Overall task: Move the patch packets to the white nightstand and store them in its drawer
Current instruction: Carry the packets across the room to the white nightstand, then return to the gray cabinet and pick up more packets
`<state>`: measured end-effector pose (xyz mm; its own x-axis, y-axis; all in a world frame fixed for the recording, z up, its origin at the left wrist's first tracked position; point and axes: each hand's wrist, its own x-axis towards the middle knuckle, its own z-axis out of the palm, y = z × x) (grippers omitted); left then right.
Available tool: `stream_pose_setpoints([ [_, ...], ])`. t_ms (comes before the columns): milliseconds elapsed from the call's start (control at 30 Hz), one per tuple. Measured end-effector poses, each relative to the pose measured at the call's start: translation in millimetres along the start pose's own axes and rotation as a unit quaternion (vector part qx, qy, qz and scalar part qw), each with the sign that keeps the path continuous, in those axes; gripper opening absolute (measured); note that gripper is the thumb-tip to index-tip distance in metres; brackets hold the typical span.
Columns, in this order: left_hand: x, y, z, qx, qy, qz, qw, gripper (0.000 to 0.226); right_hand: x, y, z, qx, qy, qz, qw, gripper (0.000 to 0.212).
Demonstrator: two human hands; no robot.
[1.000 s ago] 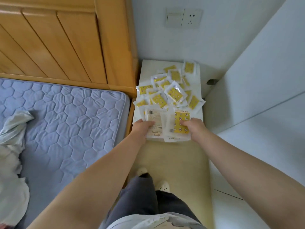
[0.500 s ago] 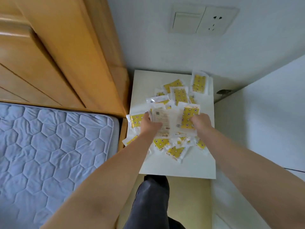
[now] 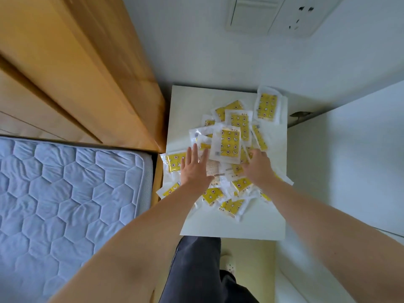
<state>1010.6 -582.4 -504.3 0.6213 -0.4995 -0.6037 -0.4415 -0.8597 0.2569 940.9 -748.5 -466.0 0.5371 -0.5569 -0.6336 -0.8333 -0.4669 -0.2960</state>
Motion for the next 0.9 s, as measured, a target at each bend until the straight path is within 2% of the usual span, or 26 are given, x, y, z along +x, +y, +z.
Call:
stream_pose_setpoints([
  [267, -61, 15, -34, -0.027, 0.061, -0.004, 0.998, 0.067, -53, -21, -29, 0.017, 0.016, -0.067, 0.997, 0.056],
  [533, -184, 33, -35, -0.039, 0.184, -0.037, 0.981, 0.068, -162, -17, -31, -0.018, 0.051, -0.230, 0.972, 0.054],
  [733, -301, 23, -35, -0.067, 0.289, -0.095, 0.950, 0.067, -262, -41, -27, -0.058, 0.069, -0.401, 0.912, 0.053],
  [900, -410, -13, -52, -0.065, 0.374, -0.172, 0.909, 0.070, -356, -90, -13, -0.071, 0.056, -0.532, 0.842, 0.054],
])
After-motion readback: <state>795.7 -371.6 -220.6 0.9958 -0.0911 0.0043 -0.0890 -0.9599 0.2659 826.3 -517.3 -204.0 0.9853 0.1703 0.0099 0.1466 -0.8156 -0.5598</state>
